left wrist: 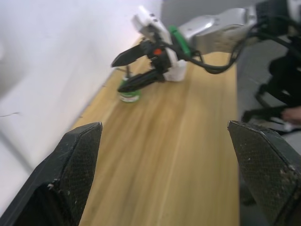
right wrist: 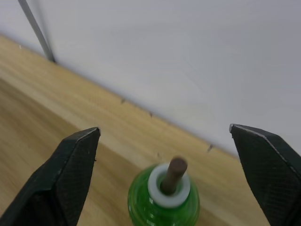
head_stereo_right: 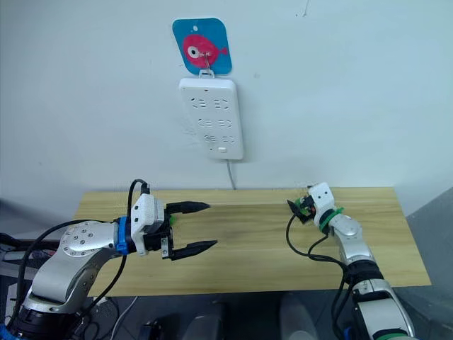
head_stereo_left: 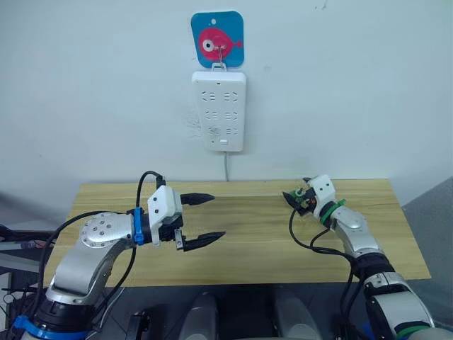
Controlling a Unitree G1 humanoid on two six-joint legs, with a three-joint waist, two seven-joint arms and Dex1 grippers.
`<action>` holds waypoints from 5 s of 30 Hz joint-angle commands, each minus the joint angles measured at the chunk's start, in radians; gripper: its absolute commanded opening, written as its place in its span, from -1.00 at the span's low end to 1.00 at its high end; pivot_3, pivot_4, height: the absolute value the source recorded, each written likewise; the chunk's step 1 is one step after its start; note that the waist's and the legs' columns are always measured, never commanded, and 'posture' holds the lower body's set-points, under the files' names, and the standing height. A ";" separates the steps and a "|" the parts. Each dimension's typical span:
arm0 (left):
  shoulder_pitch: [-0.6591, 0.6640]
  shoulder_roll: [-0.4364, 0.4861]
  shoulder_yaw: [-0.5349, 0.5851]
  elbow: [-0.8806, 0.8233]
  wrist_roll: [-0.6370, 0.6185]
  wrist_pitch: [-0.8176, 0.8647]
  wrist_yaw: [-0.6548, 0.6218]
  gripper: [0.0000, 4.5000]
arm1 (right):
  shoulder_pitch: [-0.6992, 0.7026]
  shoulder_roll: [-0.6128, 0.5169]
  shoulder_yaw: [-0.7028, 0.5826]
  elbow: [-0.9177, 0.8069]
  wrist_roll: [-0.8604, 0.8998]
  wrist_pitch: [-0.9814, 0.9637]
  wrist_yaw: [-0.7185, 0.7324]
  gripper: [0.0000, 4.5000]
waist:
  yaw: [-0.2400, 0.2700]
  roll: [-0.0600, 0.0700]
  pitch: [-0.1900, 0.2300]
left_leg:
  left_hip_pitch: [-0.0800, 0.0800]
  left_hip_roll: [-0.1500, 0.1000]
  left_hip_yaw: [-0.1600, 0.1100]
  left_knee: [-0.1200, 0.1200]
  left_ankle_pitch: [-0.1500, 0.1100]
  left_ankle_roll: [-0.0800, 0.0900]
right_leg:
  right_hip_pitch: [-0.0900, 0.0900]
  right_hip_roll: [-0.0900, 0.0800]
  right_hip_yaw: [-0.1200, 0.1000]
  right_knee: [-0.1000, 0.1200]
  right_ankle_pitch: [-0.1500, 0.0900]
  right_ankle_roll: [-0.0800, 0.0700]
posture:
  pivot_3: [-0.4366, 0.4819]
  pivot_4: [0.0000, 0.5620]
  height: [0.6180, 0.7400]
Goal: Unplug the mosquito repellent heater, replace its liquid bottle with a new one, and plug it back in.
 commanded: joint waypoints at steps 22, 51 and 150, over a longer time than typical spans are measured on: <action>0.468 -0.128 0.405 0.080 0.021 0.085 0.376 1.00 | 0.013 -0.368 0.152 -1.029 0.309 0.724 0.515 0.98 | 0.028 -0.006 0.009 | 0.000 0.001 -0.001 0.000 0.000 0.000 | 0.002 -0.005 -0.001 -0.003 0.000 0.000 | 0.04 -0.14 1.00; 0.023 -0.136 0.162 0.601 0.262 -0.071 0.412 1.00 | -0.020 -0.406 0.127 -1.184 0.400 0.927 0.430 0.98 | 0.026 -0.014 0.034 | -0.002 -0.001 -0.002 0.000 0.000 0.000 | 0.002 -0.010 -0.007 -0.006 0.001 0.000 | -0.07 0.11 1.00; -0.598 -0.079 -0.126 0.339 -0.042 0.297 -0.338 1.00 | -0.190 -0.085 0.072 -1.071 0.557 0.988 0.230 -0.53 | -0.052 -0.014 0.067 | -0.007 -0.003 -0.007 0.002 0.006 -0.009 | -0.002 -0.014 -0.021 0.000 0.001 0.000 | -0.28 -0.27 1.00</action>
